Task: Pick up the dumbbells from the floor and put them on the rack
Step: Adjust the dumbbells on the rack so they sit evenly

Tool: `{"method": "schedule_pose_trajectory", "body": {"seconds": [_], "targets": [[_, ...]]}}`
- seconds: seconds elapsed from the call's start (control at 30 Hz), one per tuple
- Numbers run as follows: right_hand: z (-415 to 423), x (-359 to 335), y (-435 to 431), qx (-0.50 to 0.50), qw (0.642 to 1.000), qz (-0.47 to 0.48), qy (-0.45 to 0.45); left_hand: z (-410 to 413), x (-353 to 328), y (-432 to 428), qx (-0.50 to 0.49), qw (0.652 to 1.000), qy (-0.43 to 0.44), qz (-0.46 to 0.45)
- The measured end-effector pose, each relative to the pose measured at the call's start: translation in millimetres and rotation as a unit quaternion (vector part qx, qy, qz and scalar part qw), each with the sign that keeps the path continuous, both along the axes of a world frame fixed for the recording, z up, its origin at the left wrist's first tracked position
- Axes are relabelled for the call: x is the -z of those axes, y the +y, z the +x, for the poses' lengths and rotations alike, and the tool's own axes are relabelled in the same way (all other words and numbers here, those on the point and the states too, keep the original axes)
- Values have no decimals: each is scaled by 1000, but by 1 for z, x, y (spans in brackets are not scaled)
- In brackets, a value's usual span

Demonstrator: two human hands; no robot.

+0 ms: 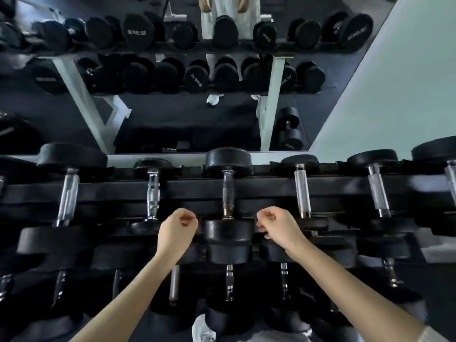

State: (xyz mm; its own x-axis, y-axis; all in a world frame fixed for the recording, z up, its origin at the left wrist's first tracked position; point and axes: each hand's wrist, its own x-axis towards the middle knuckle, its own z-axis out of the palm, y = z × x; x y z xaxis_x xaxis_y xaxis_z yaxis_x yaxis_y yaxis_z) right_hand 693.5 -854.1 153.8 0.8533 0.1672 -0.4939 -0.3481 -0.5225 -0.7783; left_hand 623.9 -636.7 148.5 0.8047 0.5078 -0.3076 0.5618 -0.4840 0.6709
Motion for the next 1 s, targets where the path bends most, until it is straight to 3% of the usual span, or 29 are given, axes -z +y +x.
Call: {"method": "schedule_pose_trajectory", "body": {"seconds": [0.4,0.57,0.8,1.0], "targets": [[-23,3,160,-48,997,52,42,-39,16,120,-195,980,38,-19],[-14,15,218,-78,993,71,54,-45,27,142,-259,961,51,-81],[-24,12,314,-129,981,121,74,-57,3,198,-219,973,-52,43],[-41,16,407,-126,985,102,66,-85,-5,304,-265,958,-33,101]]}}
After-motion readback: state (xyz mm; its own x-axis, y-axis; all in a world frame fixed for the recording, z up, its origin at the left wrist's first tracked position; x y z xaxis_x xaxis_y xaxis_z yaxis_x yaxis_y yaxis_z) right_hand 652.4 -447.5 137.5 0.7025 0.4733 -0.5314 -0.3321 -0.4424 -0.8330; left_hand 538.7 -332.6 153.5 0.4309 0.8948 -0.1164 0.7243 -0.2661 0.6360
